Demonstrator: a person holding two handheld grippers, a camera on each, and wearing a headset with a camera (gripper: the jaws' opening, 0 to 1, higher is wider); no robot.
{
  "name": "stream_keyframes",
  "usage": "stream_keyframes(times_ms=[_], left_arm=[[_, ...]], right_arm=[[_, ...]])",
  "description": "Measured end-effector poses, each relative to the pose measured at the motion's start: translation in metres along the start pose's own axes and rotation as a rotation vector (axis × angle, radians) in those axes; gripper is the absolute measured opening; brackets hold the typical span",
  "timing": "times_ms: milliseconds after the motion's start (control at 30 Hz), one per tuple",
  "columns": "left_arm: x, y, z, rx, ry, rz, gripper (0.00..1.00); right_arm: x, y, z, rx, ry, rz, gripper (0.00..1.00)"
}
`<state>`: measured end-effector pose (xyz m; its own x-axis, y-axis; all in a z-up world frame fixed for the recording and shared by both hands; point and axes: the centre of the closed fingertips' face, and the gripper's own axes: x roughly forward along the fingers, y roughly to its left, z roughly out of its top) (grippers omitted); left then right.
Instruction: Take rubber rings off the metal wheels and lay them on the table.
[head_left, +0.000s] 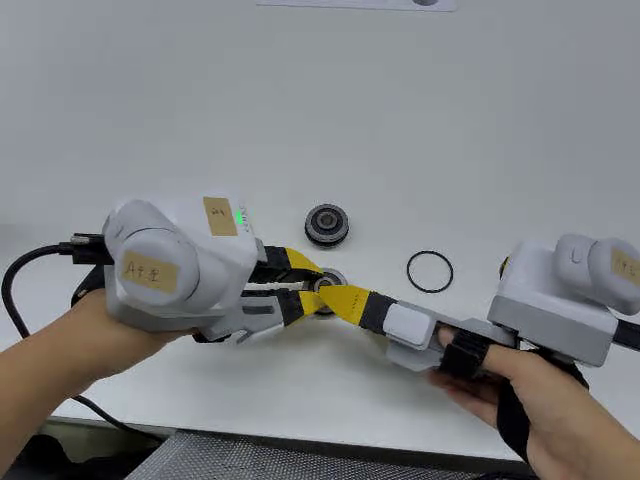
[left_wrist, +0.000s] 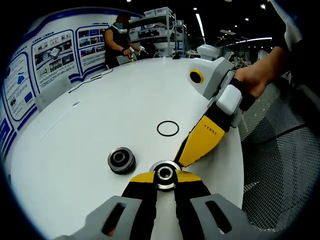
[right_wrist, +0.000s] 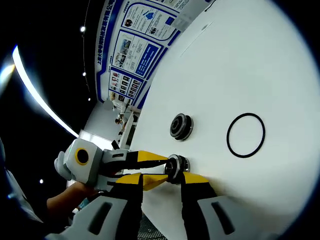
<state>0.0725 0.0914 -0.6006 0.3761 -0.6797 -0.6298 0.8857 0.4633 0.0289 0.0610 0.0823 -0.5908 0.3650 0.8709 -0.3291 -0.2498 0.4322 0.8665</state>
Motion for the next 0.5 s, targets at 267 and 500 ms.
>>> stream_keyframes(times_ms=[267,500], left_arm=[[0.0,0.0,0.0,0.0,0.001,0.0,0.13],[0.0,0.0,0.0,0.0,0.007,-0.006,0.13]], right_arm=[[0.001,-0.008,0.004,0.012,-0.015,-0.025,0.22],[0.001,-0.02,0.002,-0.002,-0.003,-0.07,0.03]])
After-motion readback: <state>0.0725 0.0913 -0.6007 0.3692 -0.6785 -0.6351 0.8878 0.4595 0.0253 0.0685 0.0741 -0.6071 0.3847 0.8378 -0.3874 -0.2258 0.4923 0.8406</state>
